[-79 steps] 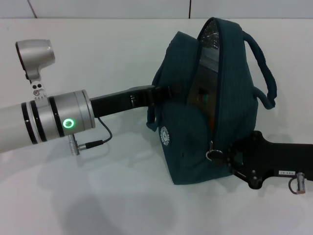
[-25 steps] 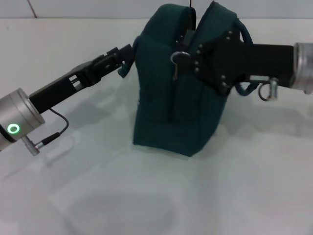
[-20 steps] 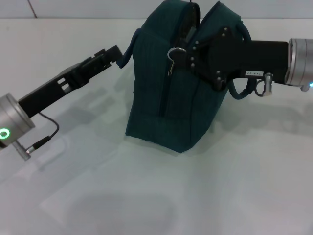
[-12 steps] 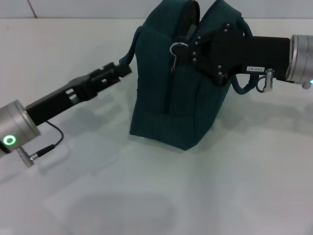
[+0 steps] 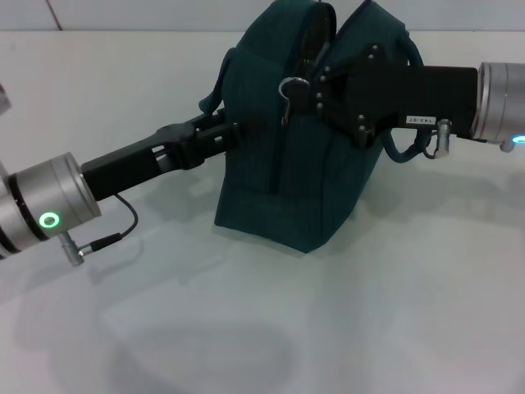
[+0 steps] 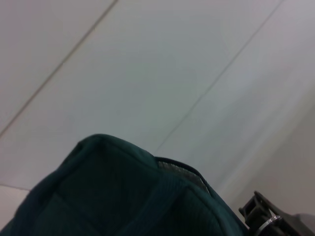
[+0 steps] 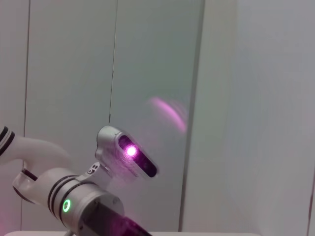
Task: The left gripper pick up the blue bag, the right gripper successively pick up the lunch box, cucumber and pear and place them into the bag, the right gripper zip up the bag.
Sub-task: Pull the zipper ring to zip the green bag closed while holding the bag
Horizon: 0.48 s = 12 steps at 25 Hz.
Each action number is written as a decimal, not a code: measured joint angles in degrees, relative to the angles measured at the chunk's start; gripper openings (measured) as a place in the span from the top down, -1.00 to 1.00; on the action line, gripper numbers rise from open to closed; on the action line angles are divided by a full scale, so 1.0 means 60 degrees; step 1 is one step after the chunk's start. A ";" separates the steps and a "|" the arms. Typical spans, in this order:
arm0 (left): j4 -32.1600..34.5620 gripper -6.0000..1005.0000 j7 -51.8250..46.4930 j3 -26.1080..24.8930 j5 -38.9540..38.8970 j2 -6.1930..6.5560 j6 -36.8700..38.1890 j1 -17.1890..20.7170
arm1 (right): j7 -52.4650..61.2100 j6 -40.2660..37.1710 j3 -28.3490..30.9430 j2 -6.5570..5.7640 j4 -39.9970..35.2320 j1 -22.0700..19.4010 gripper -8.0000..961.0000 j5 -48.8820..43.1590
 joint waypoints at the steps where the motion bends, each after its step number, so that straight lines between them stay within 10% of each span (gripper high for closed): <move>1: -0.0018 -0.77 0.0003 0.0001 0.0052 -0.0004 -0.0031 -0.0038 | 0.0000 0.0001 -0.0002 0.0008 0.0000 0.0001 0.96 0.0000; 12: -0.0110 -0.24 0.0217 -0.0055 0.0053 -0.0018 -0.0212 -0.0023 | 0.0002 0.0002 -0.0007 0.0010 0.0000 -0.0032 0.96 0.0009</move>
